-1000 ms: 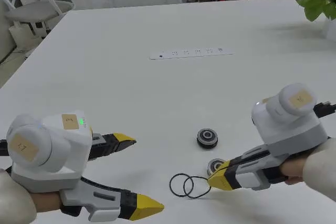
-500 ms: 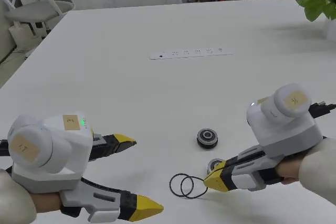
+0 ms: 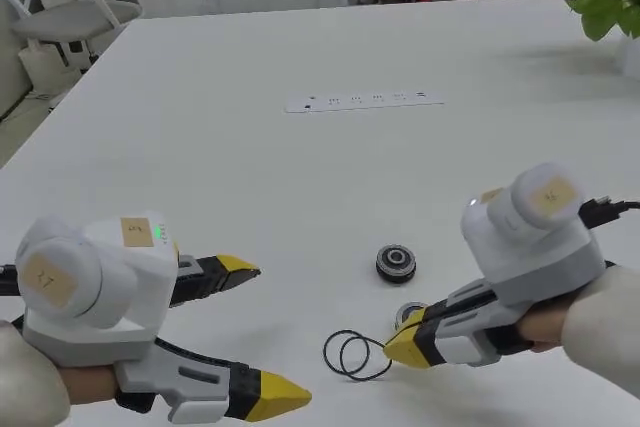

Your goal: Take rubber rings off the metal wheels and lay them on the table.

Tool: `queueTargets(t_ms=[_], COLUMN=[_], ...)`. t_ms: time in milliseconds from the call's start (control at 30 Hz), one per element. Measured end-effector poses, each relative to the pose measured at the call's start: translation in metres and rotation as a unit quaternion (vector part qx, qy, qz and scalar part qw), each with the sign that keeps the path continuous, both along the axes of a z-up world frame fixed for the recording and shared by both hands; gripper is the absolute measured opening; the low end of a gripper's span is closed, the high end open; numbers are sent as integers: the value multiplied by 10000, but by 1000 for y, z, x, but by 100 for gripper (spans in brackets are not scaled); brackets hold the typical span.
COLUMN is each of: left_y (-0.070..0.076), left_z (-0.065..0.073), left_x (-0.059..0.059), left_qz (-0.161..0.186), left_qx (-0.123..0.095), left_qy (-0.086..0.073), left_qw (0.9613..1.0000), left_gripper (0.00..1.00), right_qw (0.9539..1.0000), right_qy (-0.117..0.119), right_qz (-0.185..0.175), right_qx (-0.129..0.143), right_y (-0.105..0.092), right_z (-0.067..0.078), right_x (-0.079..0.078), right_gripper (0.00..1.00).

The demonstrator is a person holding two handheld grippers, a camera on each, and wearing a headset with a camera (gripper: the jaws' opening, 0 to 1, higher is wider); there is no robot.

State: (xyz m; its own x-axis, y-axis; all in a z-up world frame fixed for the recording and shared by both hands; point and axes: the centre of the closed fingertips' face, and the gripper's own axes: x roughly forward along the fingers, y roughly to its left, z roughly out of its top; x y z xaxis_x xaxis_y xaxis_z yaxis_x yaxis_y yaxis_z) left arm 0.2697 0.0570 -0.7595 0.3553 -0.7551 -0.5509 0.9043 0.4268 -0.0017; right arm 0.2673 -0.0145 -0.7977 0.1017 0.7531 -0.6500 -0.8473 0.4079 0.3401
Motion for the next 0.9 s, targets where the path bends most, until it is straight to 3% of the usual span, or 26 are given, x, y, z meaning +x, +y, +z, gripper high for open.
queueTargets(t_ms=[467, 900], left_y=[2, 3], left_z=[-1, -3], left_x=[1, 1], left_qz=[20, 37], left_qx=[22, 42], left_qy=[14, 27], left_qw=[10000, 10000], left_gripper=[80, 80], right_qw=[9998, 9991], right_qy=[-122, -282], right_qz=[94, -300], right_qx=[-142, 111], right_y=[0, -11], right_z=[-4, 13], right_x=[1, 19], right_gripper=[7, 7])
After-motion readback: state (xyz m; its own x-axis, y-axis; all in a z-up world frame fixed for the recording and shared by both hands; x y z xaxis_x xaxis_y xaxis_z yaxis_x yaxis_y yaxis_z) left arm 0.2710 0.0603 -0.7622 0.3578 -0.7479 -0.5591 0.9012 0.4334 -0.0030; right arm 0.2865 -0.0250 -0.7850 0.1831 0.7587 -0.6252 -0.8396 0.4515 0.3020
